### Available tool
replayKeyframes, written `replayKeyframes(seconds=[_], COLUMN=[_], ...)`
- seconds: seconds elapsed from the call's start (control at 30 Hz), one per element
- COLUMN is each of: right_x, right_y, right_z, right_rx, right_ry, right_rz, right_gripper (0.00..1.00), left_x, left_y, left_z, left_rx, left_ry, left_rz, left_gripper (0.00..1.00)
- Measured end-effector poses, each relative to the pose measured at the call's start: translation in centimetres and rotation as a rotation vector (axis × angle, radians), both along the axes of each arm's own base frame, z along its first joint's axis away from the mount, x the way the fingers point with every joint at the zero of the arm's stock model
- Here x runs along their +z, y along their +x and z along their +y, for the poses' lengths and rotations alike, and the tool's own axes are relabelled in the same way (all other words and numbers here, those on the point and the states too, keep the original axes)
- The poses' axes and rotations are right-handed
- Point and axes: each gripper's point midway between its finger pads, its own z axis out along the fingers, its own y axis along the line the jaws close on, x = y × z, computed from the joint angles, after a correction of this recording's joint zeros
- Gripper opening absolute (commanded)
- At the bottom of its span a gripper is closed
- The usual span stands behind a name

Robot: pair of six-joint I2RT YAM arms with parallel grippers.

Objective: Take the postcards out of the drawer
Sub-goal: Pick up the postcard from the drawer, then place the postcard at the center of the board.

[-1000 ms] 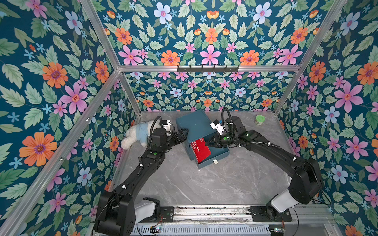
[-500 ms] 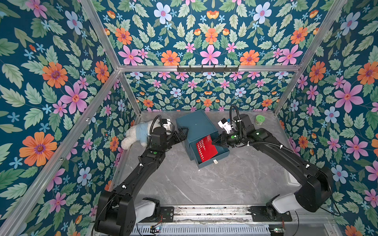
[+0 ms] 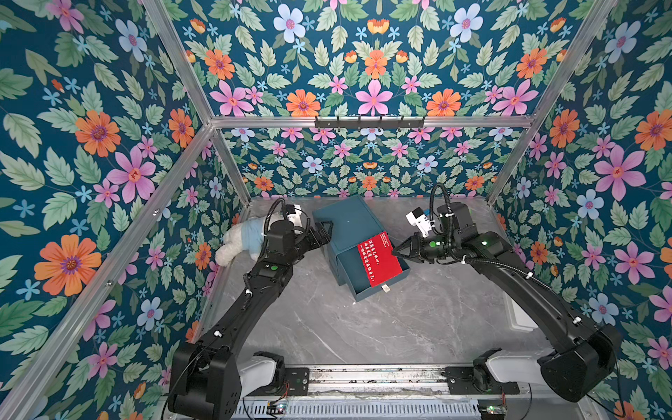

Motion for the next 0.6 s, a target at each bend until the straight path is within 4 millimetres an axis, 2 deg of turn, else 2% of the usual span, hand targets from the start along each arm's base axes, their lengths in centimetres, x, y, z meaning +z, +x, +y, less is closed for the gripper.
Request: replayKeyframes(seconds=[0.33, 0.6], right_x=[2.0, 3.3], right_y=[2.6, 6.7], right_z=[-4.3, -9.5], right_rx=[-0.118, -0.28], right_ry=[-0.007, -0.025], right_rz=[-0.091, -0.187], right_gripper=[0.0, 0.0], left_x=[1.0, 0.4], left_y=[0.7, 0.8], left_z=[1.2, 2.6], left_rx=[0.065, 0.14], left_ry=[0.045, 0.085], left_rz=[-0.019, 0.005], left_gripper=[1.0, 1.0])
